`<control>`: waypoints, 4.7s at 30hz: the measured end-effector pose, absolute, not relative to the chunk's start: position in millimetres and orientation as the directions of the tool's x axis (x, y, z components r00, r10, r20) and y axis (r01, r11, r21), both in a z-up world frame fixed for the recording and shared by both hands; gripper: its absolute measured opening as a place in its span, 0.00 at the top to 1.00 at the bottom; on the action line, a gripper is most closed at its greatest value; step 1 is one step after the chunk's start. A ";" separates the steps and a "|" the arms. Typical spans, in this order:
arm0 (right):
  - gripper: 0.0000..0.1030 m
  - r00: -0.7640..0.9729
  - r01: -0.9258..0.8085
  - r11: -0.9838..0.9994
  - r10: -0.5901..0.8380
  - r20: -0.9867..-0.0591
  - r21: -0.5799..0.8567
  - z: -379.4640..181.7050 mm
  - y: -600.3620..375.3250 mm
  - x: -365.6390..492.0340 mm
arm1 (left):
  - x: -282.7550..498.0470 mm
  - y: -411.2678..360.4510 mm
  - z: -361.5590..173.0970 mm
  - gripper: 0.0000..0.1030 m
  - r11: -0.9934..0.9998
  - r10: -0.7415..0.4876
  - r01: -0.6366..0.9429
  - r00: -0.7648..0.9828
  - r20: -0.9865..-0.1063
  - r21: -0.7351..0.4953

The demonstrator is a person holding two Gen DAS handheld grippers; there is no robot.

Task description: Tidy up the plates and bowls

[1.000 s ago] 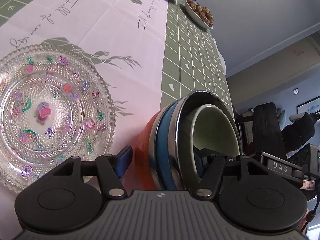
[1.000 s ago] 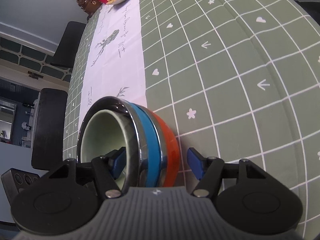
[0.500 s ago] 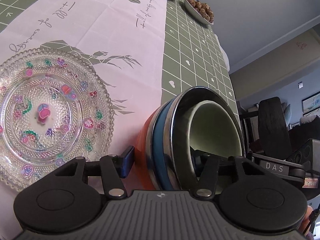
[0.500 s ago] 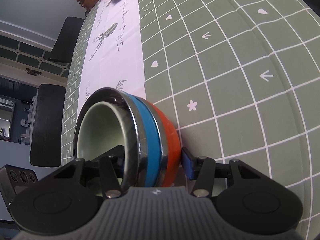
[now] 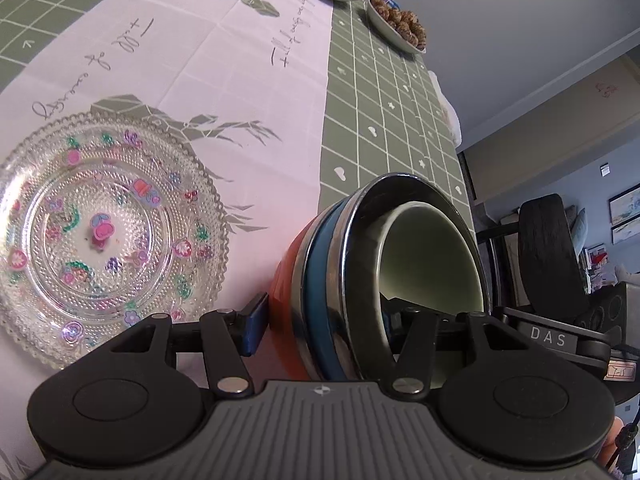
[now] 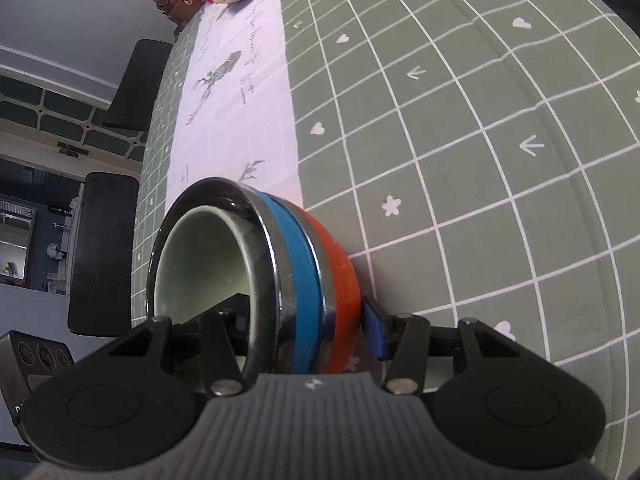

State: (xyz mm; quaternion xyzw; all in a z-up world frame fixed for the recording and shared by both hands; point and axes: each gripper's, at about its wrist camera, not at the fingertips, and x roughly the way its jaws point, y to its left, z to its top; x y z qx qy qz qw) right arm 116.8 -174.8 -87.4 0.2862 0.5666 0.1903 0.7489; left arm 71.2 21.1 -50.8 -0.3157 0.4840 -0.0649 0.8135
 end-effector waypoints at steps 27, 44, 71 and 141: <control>0.52 0.152 -0.108 0.729 0.684 -0.714 0.675 -64.0 -40.2 132.3 | 33.7 138.6 -19.8 0.43 0.730 -0.268 -0.383 0.602 -0.752 -0.566; 0.52 0.115 -0.105 0.755 0.656 -0.746 0.647 -81.9 -20.7 145.3 | 35.2 156.2 -44.9 0.44 0.676 -0.270 -0.449 0.587 -0.763 -0.585; 0.26 0.161 -0.175 0.744 0.668 -0.726 0.645 -78.5 -20.6 143.0 | 24.2 153.0 -34.0 0.16 0.699 -0.203 -0.404 0.679 -0.706 -0.590; 0.08 0.871 -0.238 0.968 0.250 -0.423 0.081 -48.6 -122.2 -127.2 | -119.7 -20.9 -22.8 0.09 0.980 0.196 -0.186 0.816 -0.544 0.074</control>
